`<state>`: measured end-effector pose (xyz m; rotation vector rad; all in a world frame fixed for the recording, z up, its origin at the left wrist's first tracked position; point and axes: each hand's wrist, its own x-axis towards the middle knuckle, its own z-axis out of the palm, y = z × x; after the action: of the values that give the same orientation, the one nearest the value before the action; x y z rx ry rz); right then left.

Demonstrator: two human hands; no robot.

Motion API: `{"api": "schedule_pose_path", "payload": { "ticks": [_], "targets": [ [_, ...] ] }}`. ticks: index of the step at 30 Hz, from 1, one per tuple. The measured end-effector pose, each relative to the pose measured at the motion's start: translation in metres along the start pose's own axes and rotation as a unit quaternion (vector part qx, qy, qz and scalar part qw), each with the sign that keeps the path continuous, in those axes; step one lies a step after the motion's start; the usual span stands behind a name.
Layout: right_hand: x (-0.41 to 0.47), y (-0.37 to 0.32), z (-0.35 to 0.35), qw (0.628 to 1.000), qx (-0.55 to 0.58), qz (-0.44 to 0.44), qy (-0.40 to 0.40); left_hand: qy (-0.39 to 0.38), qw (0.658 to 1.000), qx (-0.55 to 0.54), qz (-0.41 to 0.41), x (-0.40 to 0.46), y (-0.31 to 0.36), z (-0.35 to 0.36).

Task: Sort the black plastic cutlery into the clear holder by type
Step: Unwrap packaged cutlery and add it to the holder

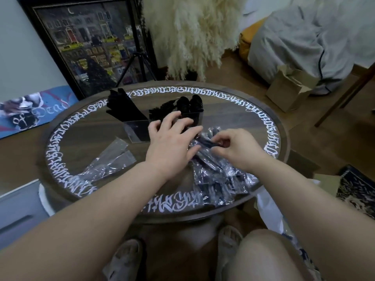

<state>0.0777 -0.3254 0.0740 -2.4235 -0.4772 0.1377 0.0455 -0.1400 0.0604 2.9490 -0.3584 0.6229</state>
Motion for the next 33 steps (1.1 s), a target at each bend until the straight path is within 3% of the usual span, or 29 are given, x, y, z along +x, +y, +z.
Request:
{"api": "schedule_pose_path", "payload": {
  "ticks": [3,6,13,22,33],
  "targets": [
    [0.000,-0.026,0.011,0.999,-0.018,-0.030,-0.009,-0.021,1.000,0.010,-0.019,-0.014,-0.017,-0.014],
    [0.000,-0.039,0.023,0.999,-0.004,-0.038,-0.008,-0.098,0.993,-0.006,-0.065,-0.030,-0.035,-0.026],
    [-0.004,-0.059,0.063,0.999,0.043,-0.023,-0.016,-0.143,0.981,0.011,-0.133,-0.081,-0.070,-0.038],
    [-0.009,-0.069,0.101,0.990,0.140,-0.026,-0.023,-0.142,0.984,-0.037,-0.105,-0.108,-0.077,-0.025],
    [-0.001,-0.059,0.112,0.985,0.166,-0.025,-0.028,-0.171,0.972,-0.131,-0.097,-0.102,-0.091,-0.008]
  ]
}}
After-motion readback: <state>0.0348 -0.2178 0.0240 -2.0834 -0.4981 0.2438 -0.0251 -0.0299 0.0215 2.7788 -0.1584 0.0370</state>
